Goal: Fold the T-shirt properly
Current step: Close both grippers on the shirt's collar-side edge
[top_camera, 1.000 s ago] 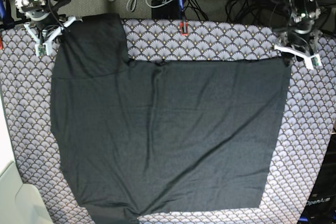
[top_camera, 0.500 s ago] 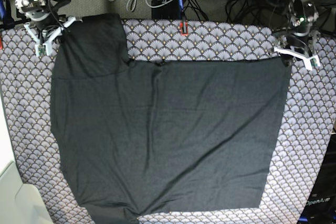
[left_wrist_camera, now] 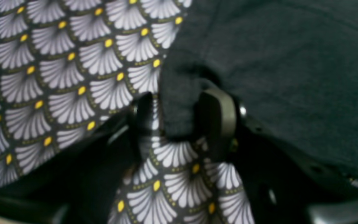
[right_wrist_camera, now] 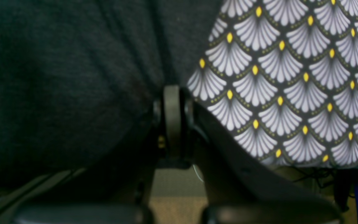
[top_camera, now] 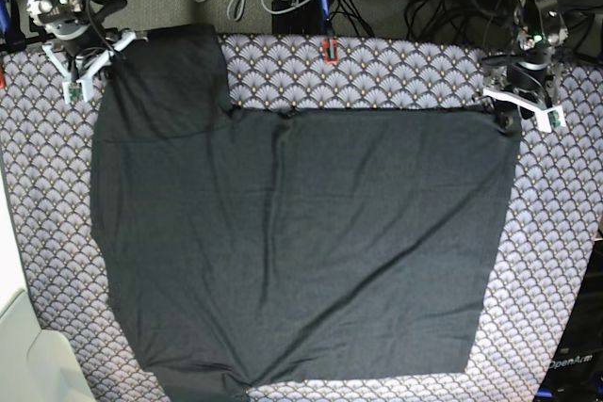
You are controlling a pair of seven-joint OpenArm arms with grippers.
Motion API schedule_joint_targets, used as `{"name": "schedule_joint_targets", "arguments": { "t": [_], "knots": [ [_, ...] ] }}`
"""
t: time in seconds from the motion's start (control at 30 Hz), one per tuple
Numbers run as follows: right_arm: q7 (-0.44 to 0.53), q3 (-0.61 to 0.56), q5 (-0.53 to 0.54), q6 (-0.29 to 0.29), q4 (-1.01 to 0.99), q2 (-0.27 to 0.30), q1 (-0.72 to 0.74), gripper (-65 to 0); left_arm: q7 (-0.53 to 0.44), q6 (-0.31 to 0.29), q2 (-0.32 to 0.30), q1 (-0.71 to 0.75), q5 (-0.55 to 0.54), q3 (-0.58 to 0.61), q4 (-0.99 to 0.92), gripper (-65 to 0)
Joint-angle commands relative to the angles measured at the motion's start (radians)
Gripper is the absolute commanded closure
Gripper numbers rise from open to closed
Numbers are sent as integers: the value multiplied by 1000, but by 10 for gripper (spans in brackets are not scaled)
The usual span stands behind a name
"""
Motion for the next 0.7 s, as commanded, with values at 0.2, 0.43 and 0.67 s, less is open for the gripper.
{"name": "schedule_joint_targets", "arguments": {
  "t": [0.2,0.43,0.67],
  "knots": [
    [16,2,11,-4,17,10,-2,0,21,-9,-4,5,-6,2,5,-134],
    [16,2,11,-4,17,13,-3,0,21,-9,-4,7,-6,2,4,-5],
    [16,4,13,-4,28,49,20,0,24,-9,8,22,-7,2,73,-4]
  ]
}}
